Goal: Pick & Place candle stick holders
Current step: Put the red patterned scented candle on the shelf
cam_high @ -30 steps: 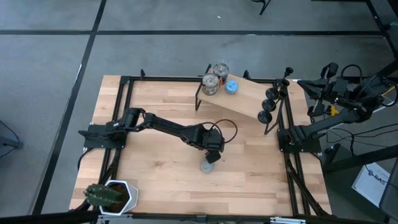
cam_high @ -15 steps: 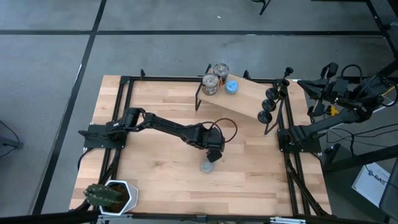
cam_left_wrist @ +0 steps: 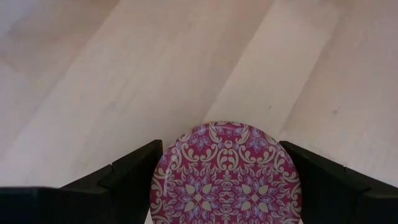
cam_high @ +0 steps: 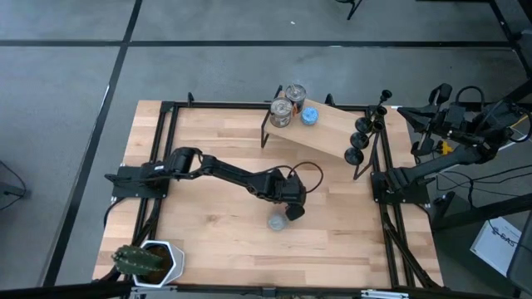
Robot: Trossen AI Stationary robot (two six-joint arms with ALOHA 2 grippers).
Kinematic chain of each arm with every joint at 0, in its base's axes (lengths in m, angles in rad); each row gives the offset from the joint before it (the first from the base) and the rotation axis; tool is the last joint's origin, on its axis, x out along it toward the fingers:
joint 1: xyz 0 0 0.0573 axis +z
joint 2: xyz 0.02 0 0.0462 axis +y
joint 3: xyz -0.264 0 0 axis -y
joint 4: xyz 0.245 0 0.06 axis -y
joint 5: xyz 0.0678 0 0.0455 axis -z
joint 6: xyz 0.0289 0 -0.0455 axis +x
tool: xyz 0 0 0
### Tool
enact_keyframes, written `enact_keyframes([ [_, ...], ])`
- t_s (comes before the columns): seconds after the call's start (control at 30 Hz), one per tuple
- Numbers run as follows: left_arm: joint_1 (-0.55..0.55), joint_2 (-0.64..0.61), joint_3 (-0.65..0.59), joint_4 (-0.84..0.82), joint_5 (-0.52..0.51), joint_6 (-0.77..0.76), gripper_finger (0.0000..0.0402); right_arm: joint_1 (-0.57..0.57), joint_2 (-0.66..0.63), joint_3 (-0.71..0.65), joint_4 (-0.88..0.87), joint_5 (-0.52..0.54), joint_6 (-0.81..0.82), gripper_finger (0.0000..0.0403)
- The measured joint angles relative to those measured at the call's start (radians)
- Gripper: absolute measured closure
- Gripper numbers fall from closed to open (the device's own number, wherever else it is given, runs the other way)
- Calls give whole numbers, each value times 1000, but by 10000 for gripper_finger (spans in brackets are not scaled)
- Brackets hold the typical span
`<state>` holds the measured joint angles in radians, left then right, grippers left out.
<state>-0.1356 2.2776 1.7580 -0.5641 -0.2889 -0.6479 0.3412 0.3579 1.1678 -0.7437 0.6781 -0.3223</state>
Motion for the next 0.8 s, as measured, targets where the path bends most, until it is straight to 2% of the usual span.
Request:
enact_keyframes([
  [0.2,0,0,0,31,-25,14,86,0,0,0,0,0,0,398],
  [0.53,5,0,0,33,-31,-20,32,0,0,0,-1,0,0,398],
  [0.8,29,-17,1,16,132,1,27,0,0,0,0,0,0,398],
])
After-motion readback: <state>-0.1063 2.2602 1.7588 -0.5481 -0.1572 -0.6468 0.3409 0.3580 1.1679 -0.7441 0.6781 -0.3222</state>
